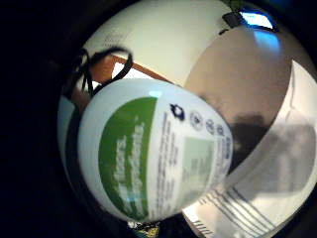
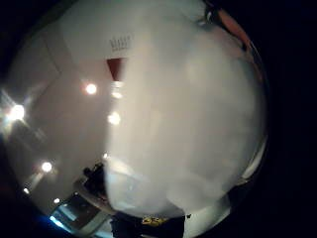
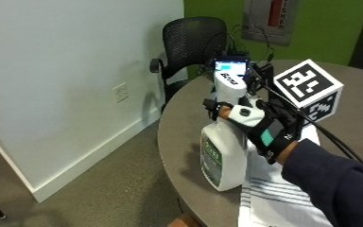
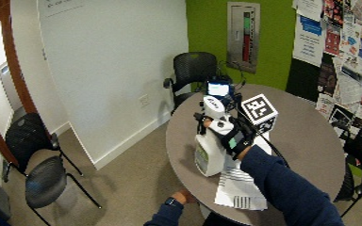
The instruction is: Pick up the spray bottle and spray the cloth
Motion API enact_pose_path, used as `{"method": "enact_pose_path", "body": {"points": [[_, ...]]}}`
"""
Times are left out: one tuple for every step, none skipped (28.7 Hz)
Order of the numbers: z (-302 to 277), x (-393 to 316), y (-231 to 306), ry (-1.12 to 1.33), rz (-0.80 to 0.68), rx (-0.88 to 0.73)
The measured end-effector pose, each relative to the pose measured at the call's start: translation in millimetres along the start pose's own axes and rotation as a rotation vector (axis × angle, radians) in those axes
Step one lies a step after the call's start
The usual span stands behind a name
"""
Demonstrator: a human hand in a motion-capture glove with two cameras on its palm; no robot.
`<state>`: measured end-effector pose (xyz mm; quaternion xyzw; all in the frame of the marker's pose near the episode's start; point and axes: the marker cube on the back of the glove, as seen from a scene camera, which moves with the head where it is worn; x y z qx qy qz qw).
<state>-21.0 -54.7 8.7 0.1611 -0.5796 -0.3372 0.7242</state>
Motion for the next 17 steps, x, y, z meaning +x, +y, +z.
{"method": "enact_pose_path", "body": {"points": [[-3.0, 0.1, 4.5, 0.019, -0.002, -0.02], [-6.4, 0.1, 9.7, 0.031, -0.001, -0.042], [-10.1, 0.2, 15.3, 0.036, 0.002, -0.064], [-13.8, 0.6, 21.5, 0.037, 0.006, -0.084], [-17.6, 1.3, 27.8, 0.038, 0.009, -0.101], [-21.3, 2.2, 33.9, 0.039, 0.013, -0.112], [-24.4, 3.0, 38.8, 0.041, 0.014, -0.117], [-26.8, 3.5, 41.6, 0.044, 0.014, -0.118], [-28.3, 3.8, 42.4, 0.046, 0.012, -0.117], [-29.0, 3.9, 41.9, 0.048, 0.01, -0.116], [-29.3, 3.9, 41.1, 0.049, 0.008, -0.116], [-29.4, 3.9, 40.4, 0.05, 0.006, -0.116], [-29.5, 3.9, 40.1, 0.05, 0.006, -0.116], [-29.5, 3.9, 40.0, 0.05, 0.006, -0.116], [-29.5, 3.9, 40.0, 0.05, 0.006, -0.116], [-29.5, 3.9, 40.0, 0.05, 0.006, -0.116], [-29.5, 3.9, 40.0, 0.05, 0.006, -0.116]]}}
